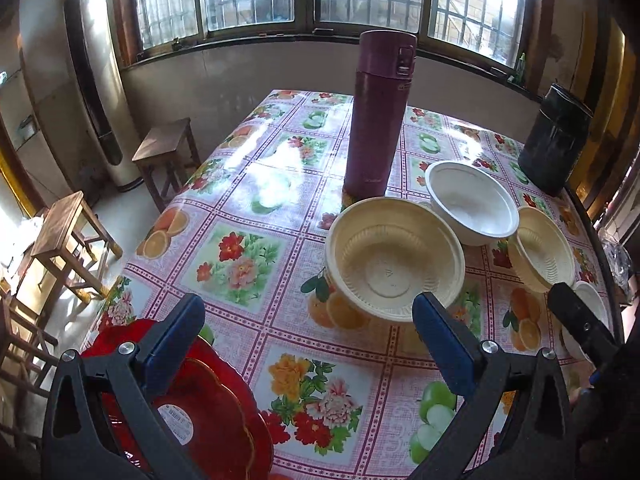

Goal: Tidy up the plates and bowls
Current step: 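Reach both grippers to the cream plastic bowl and grasp its rim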

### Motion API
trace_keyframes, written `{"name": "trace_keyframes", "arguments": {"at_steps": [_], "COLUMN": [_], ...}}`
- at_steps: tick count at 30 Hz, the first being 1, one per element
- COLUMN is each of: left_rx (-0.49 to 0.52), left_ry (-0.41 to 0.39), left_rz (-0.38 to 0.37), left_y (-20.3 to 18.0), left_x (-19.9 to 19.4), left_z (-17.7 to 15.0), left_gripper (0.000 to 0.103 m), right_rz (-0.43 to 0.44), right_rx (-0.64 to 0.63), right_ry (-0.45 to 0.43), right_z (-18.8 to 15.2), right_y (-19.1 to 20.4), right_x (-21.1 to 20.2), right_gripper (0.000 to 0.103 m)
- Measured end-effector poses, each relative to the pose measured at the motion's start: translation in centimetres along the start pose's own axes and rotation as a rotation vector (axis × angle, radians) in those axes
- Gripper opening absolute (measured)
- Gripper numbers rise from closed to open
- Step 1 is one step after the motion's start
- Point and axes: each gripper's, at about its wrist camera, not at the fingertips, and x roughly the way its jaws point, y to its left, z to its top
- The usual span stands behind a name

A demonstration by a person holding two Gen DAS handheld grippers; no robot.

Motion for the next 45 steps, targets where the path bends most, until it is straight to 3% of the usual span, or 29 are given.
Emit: {"name": "trace_keyframes", "arguments": {"at_steps": [6,13,16,19,26,37,39,41,45], "left_rx": [-0.027,-0.039,-0.017,0.006,-0.008,0.019,0.022,0.021,0.015], "left_ry": [0.070,0.227,0.272,0.303,0.413,0.342,0.333,0.332,0.336], "left_rz": [-0.014,-0.060,-0.047,-0.028,-0.096,-0.019,-0.014,-0.016,-0.020], "left_y": [1.4,1.5,0.9,0.3,-0.4,-1.2,-1.2,-1.1,-1.1], "left_x": [2.1,5.8,7.0,8.3,10.7,10.5,10.4,10.4,10.7], "left_z": [1.3,3.5,4.4,5.0,4.6,4.2,4.2,4.2,4.2], "left_gripper": [0.103,0.103,0.103,0.103,0.103,0.103,0.097,0.087,0.067], "right_rz": [0.018,0.041,0.058,0.061,0.103,0.142,0.136,0.109,0.074], "right_rx": [0.120,0.240,0.293,0.311,0.351,0.372,0.362,0.354,0.366], "right_ry": [0.059,0.104,0.116,0.143,0.199,0.219,0.228,0.234,0.242], "right_z": [0.1,1.4,1.9,2.0,2.3,1.7,1.6,1.6,1.5], "right_y": [-0.2,-1.4,-2.2,-2.9,-3.9,-3.7,-3.5,-3.4,-3.8], "right_x": [4.2,7.6,8.6,9.3,10.6,11.3,11.5,11.7,12.0], "right_gripper": [0.093,0.094,0.094,0.094,0.092,0.081,0.074,0.060,0.051]}}
